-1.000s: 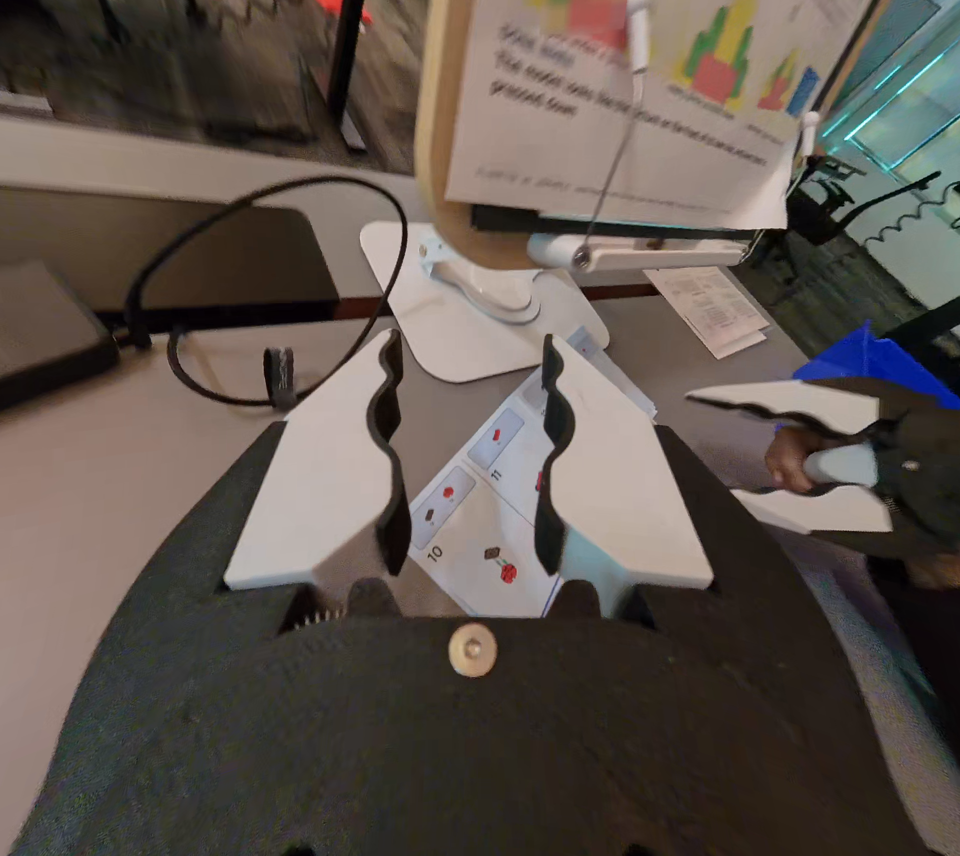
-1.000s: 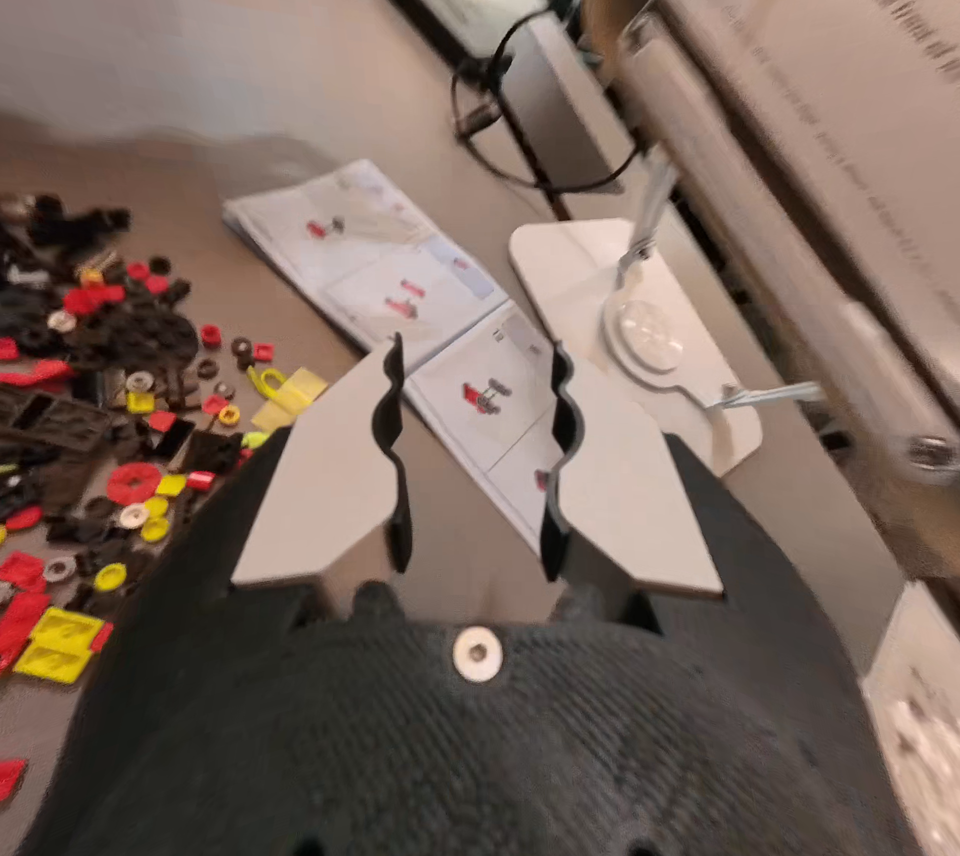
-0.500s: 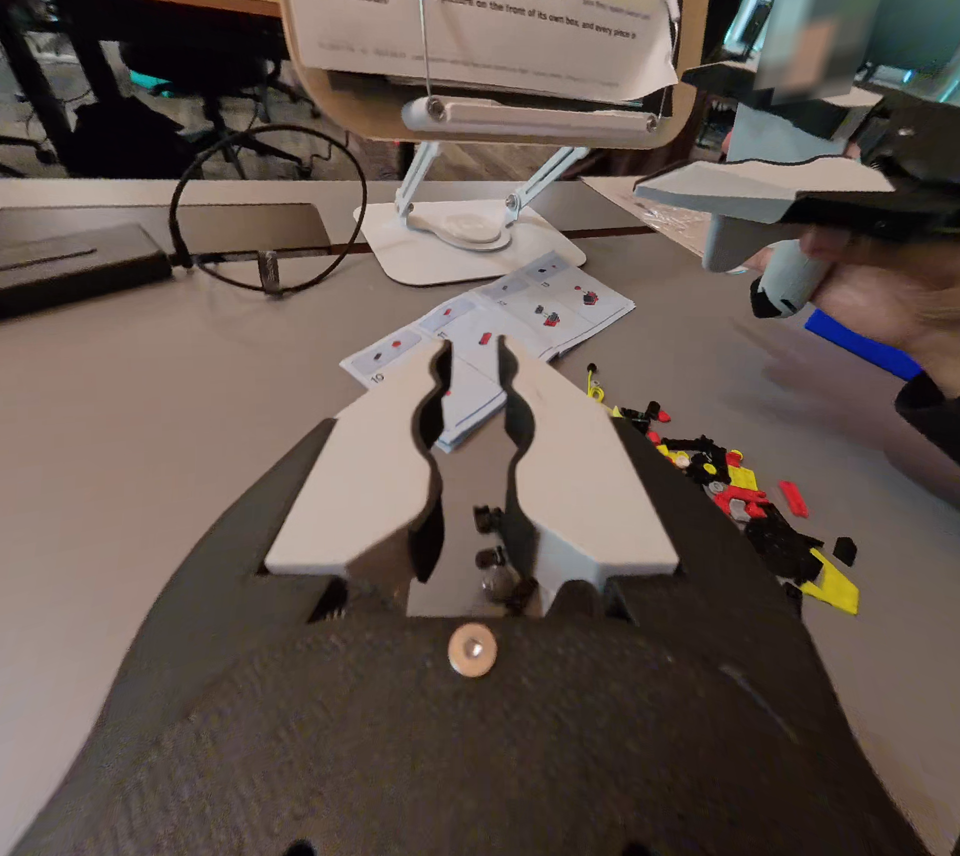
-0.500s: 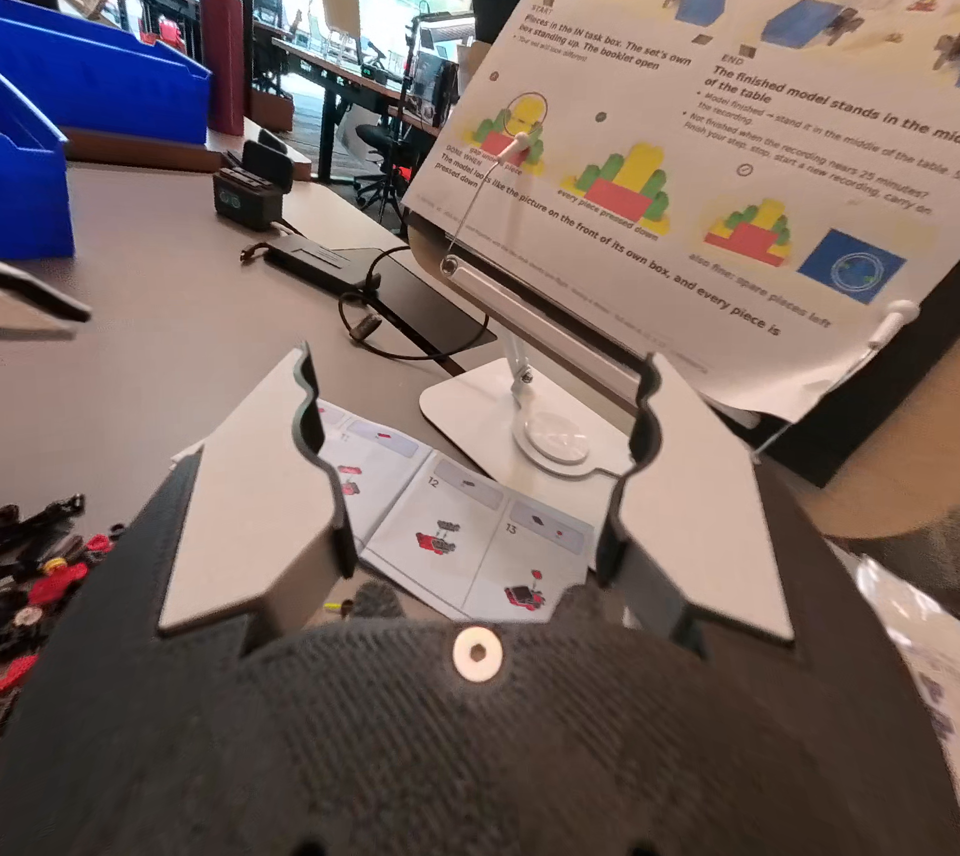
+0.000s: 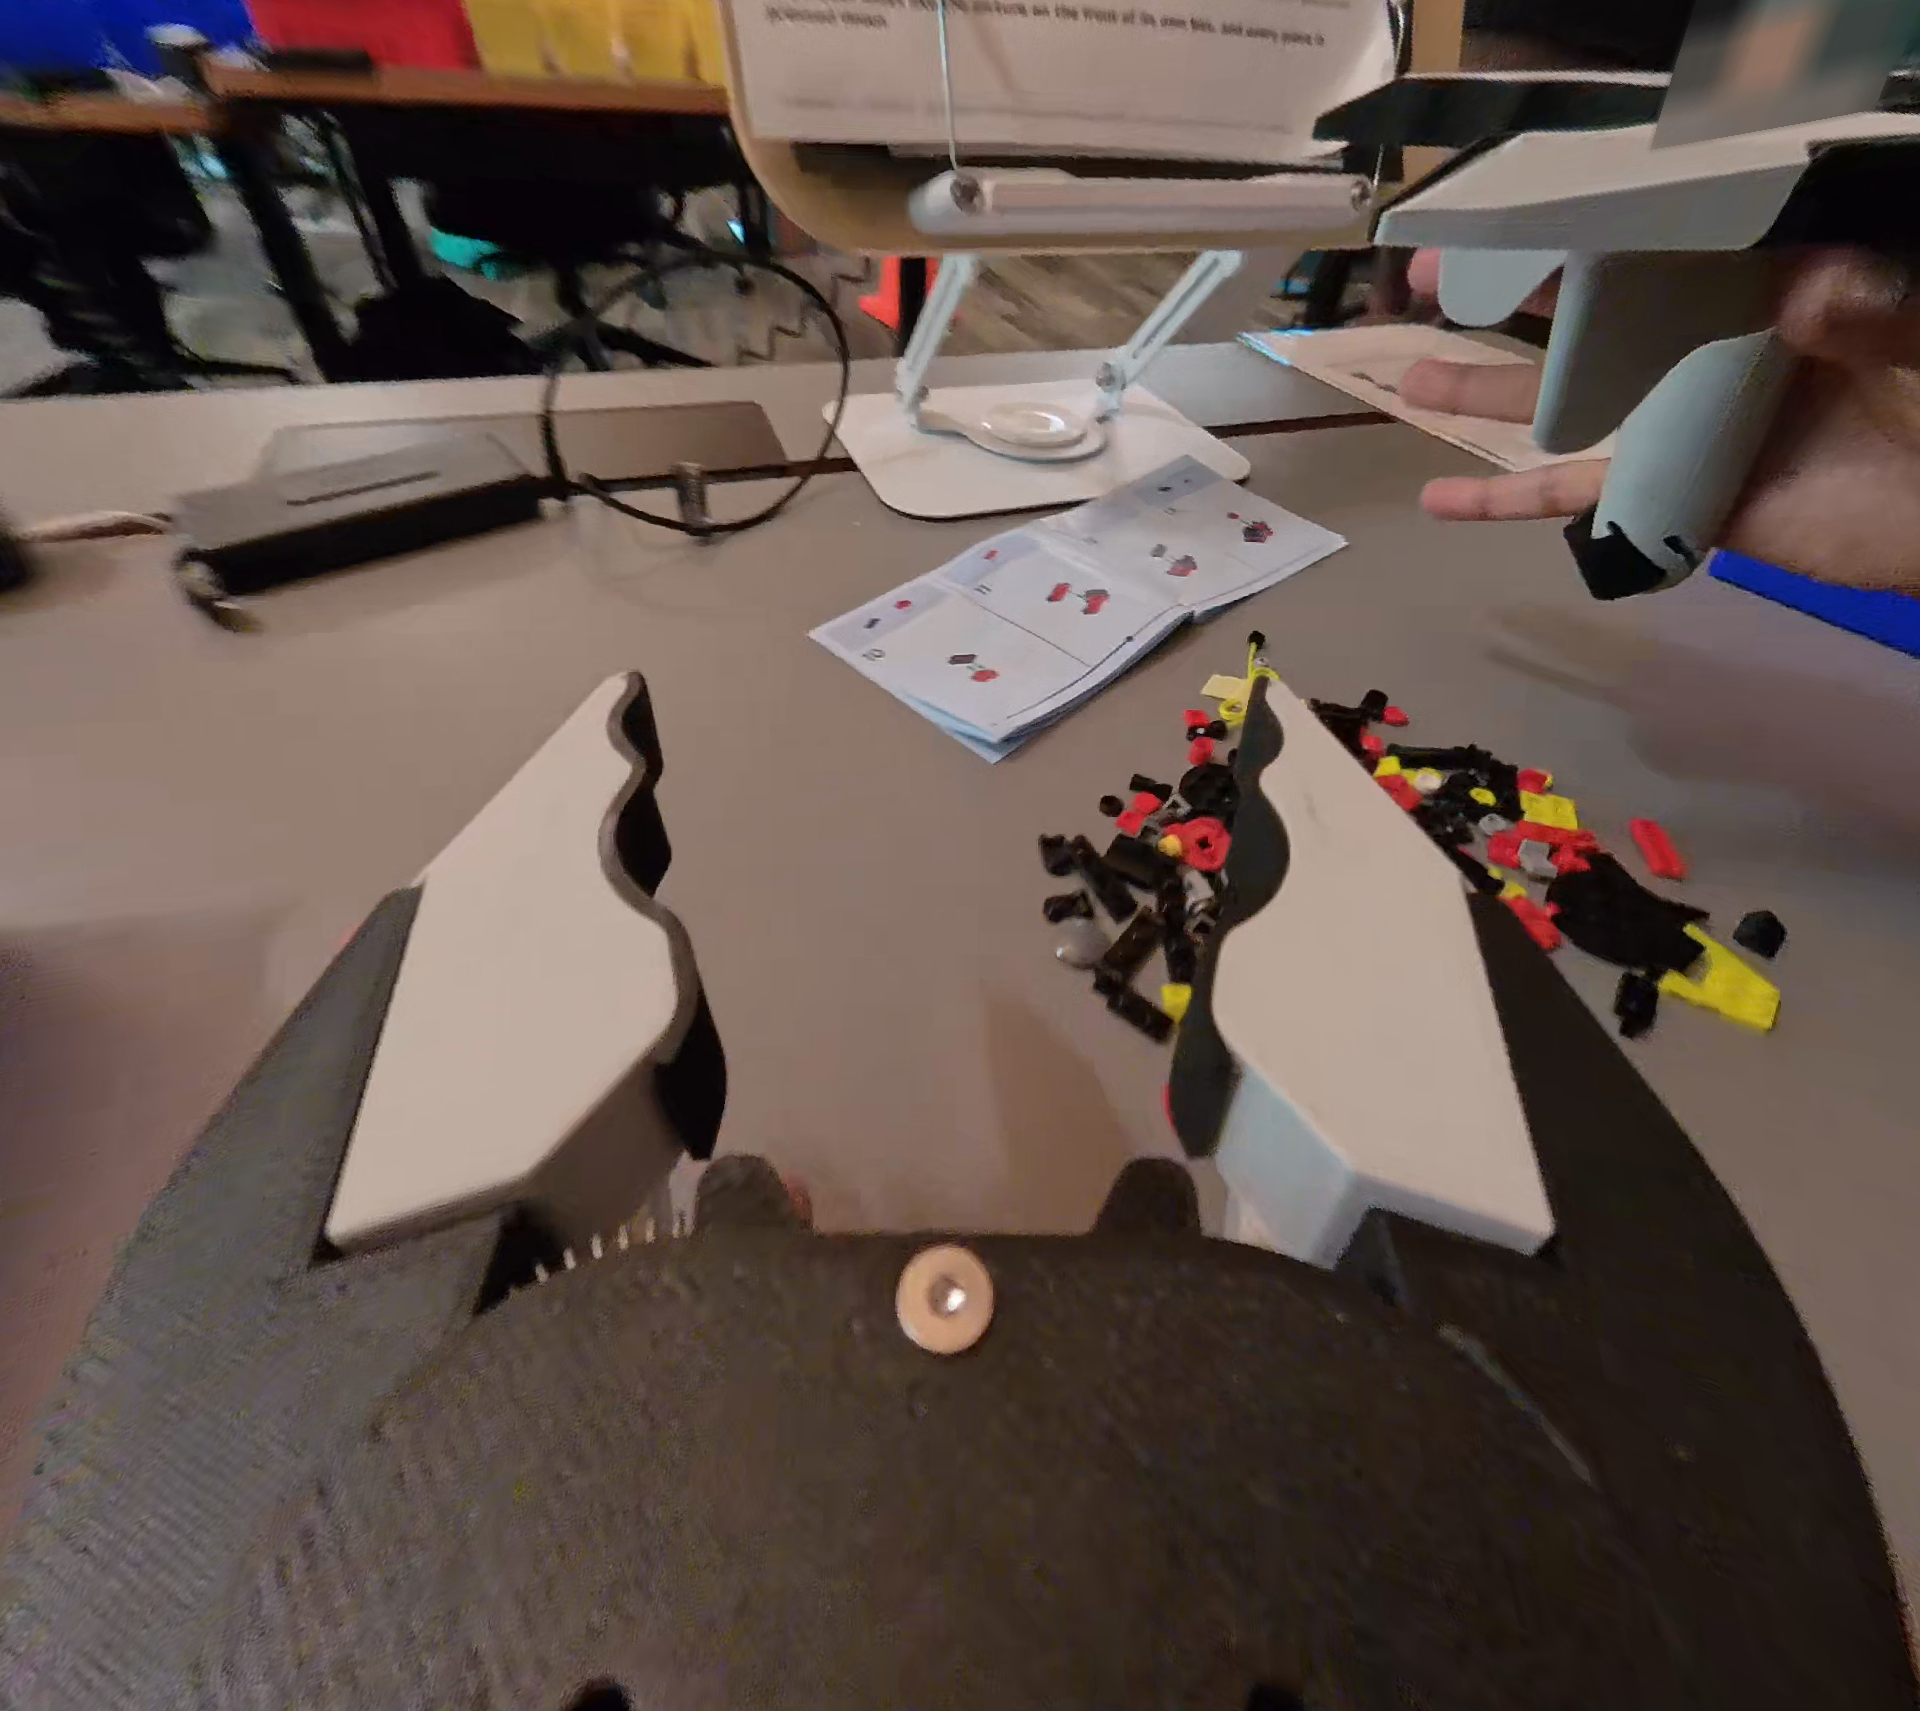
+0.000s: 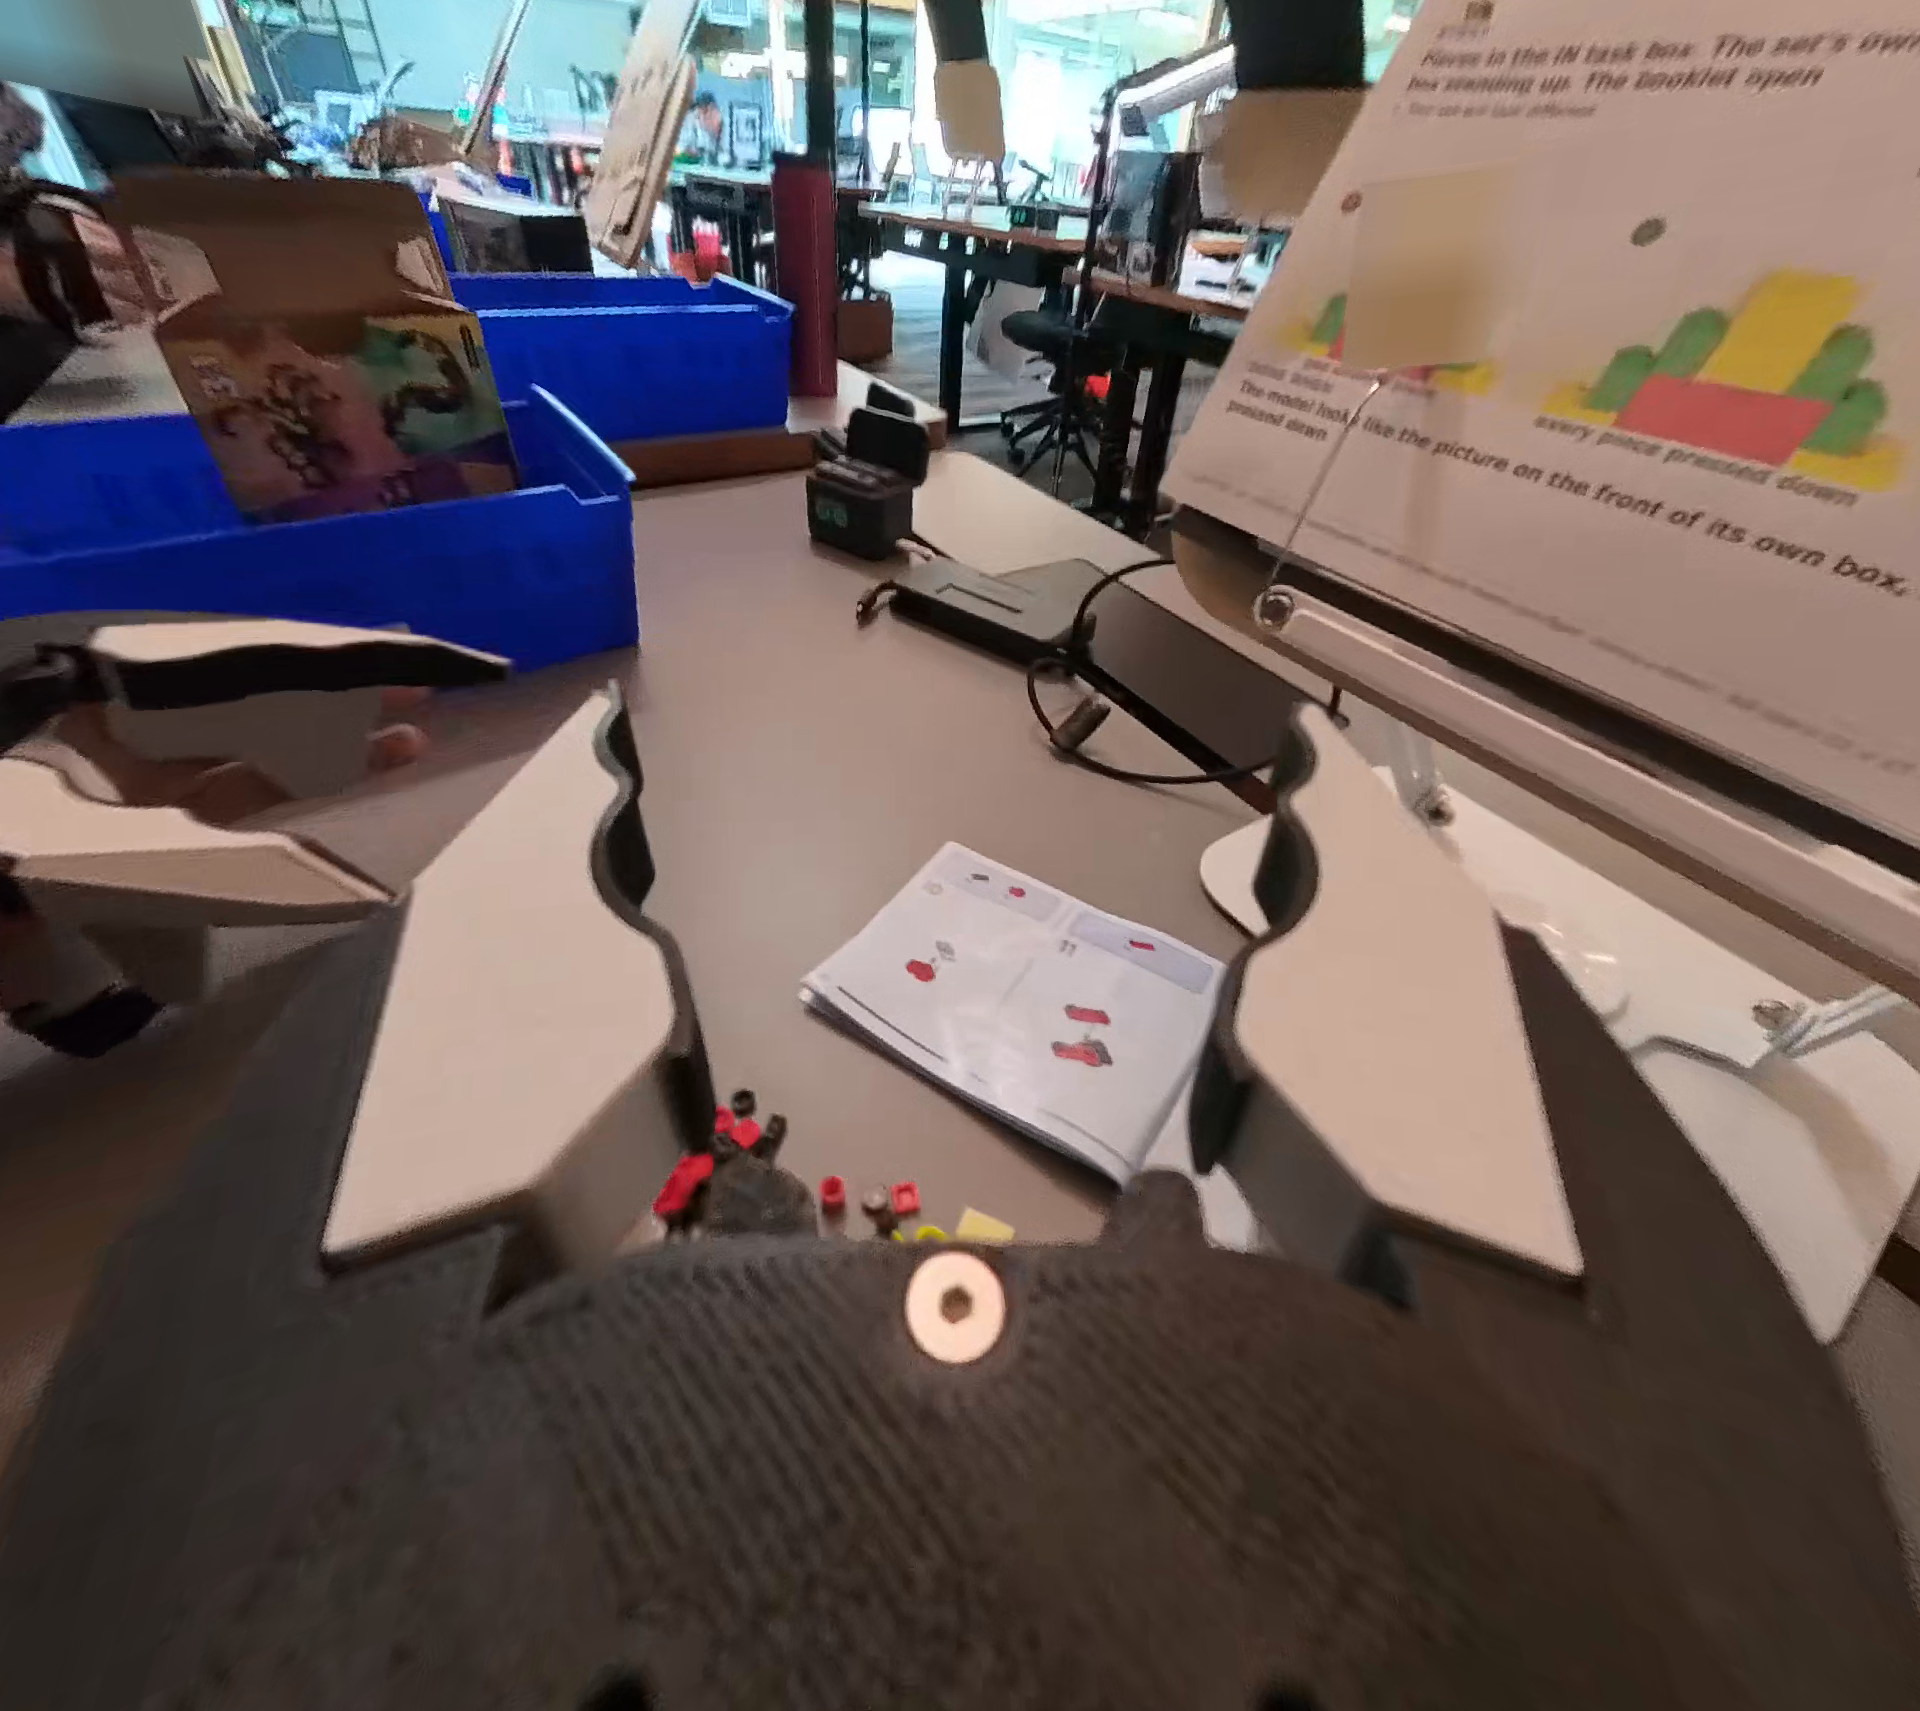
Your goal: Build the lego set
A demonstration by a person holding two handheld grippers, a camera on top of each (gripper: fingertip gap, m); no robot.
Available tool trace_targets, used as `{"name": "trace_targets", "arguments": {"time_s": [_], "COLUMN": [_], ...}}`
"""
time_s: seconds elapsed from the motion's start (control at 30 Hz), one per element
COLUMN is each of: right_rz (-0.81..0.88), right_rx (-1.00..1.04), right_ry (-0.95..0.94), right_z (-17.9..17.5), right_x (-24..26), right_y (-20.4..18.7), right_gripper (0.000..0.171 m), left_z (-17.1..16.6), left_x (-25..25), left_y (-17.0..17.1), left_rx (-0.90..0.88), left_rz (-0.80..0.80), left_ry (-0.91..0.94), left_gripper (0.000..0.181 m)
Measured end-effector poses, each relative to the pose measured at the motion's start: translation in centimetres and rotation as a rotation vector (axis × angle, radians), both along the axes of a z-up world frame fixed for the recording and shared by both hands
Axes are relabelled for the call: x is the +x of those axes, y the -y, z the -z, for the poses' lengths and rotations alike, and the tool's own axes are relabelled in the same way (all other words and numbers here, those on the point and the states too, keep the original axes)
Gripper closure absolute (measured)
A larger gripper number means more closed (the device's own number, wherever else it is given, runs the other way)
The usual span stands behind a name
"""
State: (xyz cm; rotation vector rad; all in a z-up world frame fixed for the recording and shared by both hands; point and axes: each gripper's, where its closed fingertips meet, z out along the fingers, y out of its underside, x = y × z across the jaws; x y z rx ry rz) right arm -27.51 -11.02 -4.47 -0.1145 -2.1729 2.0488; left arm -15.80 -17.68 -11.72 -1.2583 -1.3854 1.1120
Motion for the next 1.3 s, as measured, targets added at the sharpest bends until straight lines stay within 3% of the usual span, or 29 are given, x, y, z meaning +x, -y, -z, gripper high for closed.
{"name": "trace_targets", "arguments": {"time_s": [0.1, 0.17, 0.23, 0.37, 0.43, 0.5, 0.53, 0.63, 0.67, 0.73, 0.87, 0.93, 1.07, 1.17, 1.27, 1.3], "right_rz": [0.088, 0.177, 0.298, 0.266, 0.231, 0.173, 0.168, 0.282, 0.375, 0.54, 0.566, 0.542, 0.495, 0.348, -0.081, -0.167], "right_rx": [-0.06, -0.036, 0.002, -0.016, -0.053, -0.037, 0.006, 0.197, 0.241, 0.239, 0.202, 0.173, 0.217, 0.135, 0.237, 0.318], "right_ry": [-0.023, -0.091, -0.224, -0.239, -0.134, -0.003, 0.042, 0.036, -0.007, -0.114, -0.328, -0.257, -0.099, -0.016, 0.11, 0.143], "right_z": [-0.2, 0.5, 0.0, -2.5, -3.4, -2.2, -0.8, 4.7, 6.1, 7.0, 3.9, 4.6, 6.5, 6.0, 8.8, 10.4], "right_x": [0.6, 0.6, 0.0, 2.3, 3.4, 5.2, 6.0, 7.2, 7.0, 7.0, 7.7, 7.3, 6.9, 8.6, 14.7, 16.0], "right_y": [-1.2, -2.2, -3.1, -3.0, -3.0, -3.6, -4.5, -9.6, -12.1, -16.8, -19.4, -19.3, -19.3, -18.5, -17.3, -17.8], "right_gripper": [0.062, 0.105, 0.112, 0.155, 0.143, 0.112, 0.095, 0.075, 0.075, 0.099, 0.109, 0.107, 0.104, 0.116, 0.106, 0.111], "left_z": [-0.6, -0.9, -1.9, -1.0, -0.4, 0.3, 0.7, 1.2, 1.2, 1.2, 1.7, 2.4, 2.1, 2.0, 0.9, 1.0], "left_x": [3.0, 4.2, 5.0, 5.0, 4.8, 4.5, 4.4, 4.3, 4.2, 3.8, 3.0, 3.2, 4.0, 4.6, 6.0, 6.5], "left_y": [0.2, -0.3, 0.2, 0.5, 0.8, 0.7, 0.7, -0.3, -0.8, -1.4, -0.9, -1.0, -3.9, -7.3, -12.4, -13.7], "left_rx": [-0.063, -0.089, -0.11, -0.159, -0.169, -0.16, -0.154, -0.127, -0.108, -0.072, -0.118, -0.118, -0.071, -0.017, 0.062, 0.085], "left_rz": [-0.036, -0.029, -0.091, -0.122, -0.137, -0.122, -0.121, -0.05, -0.023, 0.008, -0.031, -0.038, 0.085, 0.25, 0.541, 0.622], "left_ry": [-0.017, -0.032, -0.091, -0.04, -0.009, 0.022, 0.044, 0.066, 0.059, 0.051, 0.067, 0.116, 0.141, 0.155, 0.124, 0.147], "left_gripper": [0.072, 0.087, 0.103, 0.108, 0.109, 0.11, 0.111, 0.129, 0.135, 0.143, 0.17, 0.181, 0.181, 0.181, 0.181, 0.179]}}
